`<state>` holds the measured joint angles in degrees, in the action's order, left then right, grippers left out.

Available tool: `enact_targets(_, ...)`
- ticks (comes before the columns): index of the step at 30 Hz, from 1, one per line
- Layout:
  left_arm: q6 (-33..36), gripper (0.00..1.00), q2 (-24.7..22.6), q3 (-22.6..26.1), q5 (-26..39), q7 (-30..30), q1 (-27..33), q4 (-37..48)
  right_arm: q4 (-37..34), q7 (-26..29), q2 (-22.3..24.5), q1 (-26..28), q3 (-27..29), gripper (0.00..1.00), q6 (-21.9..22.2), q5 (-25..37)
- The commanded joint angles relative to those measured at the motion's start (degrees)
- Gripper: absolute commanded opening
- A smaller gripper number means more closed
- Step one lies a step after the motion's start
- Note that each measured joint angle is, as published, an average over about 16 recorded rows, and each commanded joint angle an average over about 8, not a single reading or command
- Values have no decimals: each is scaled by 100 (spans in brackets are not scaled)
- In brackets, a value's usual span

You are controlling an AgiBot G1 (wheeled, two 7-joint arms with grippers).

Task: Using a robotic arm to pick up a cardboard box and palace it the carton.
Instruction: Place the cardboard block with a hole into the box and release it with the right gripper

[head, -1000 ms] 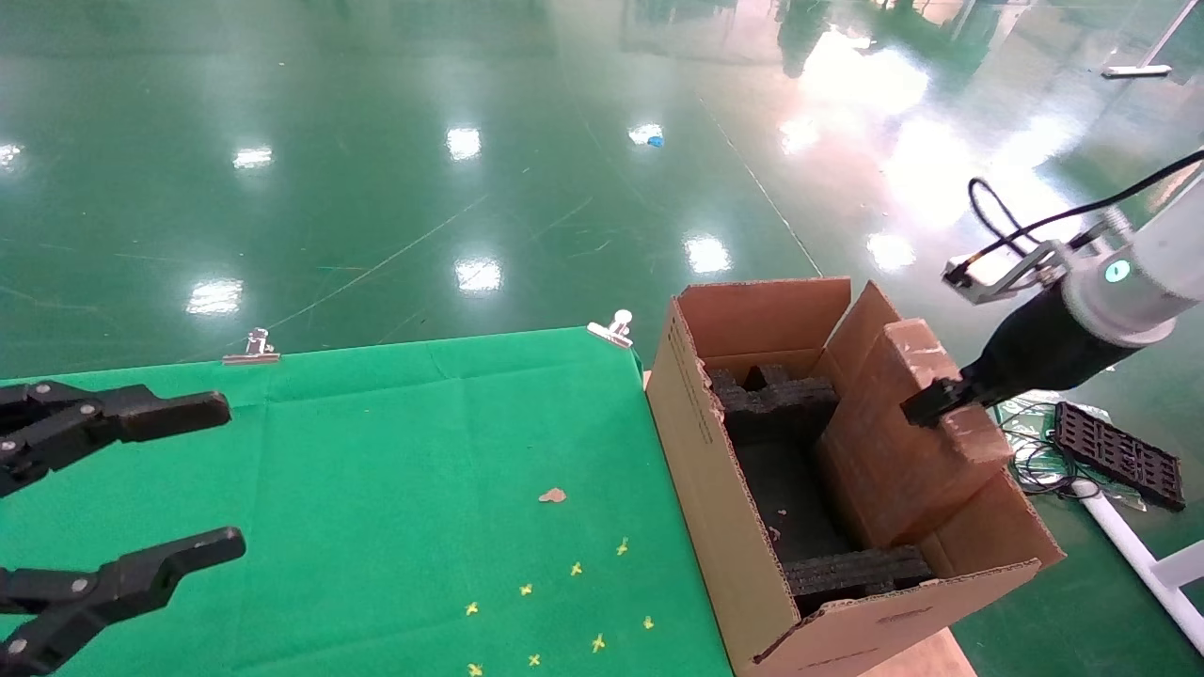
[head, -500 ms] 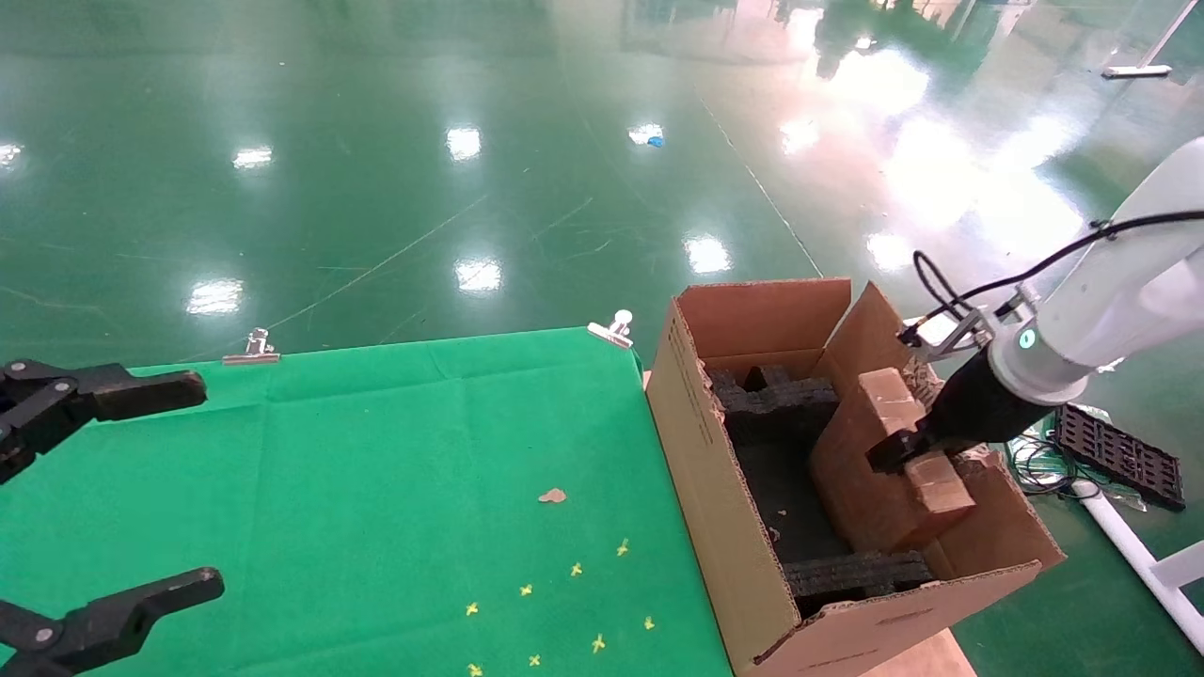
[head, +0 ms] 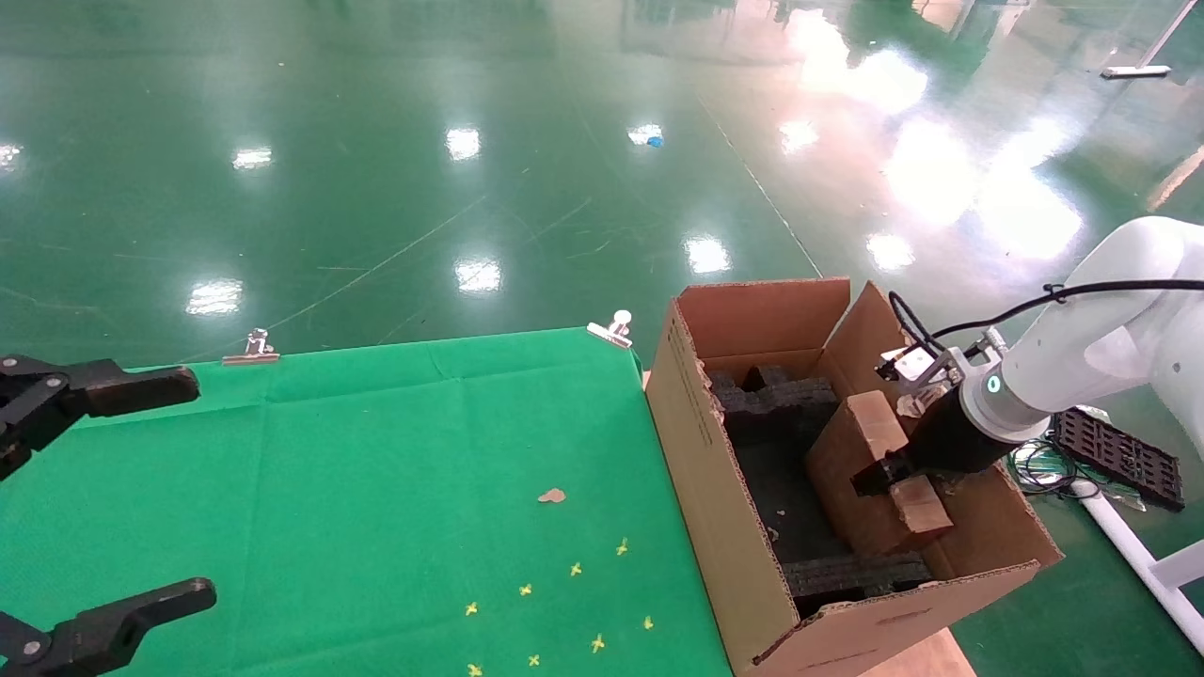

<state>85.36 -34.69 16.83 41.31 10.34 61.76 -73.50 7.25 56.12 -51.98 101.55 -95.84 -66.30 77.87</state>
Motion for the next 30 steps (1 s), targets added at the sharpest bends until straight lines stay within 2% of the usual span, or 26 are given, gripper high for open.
enact_targets(1,0,100,0,1,0,0,0,0,-29,-116,-4,-57,44,44,37,-66)
enact_targets(4,-1,100,1,2,-1,-1,0,0,-121,-196,-27,-96,59,82,-11,-93)
enact_targets(6,-1,100,1,2,-2,-1,1,0,-192,-224,-57,-111,49,100,-36,-81)
enact_targets(30,-4,100,4,10,-7,-5,2,0,-583,-431,-251,-10,9,100,-70,-14)
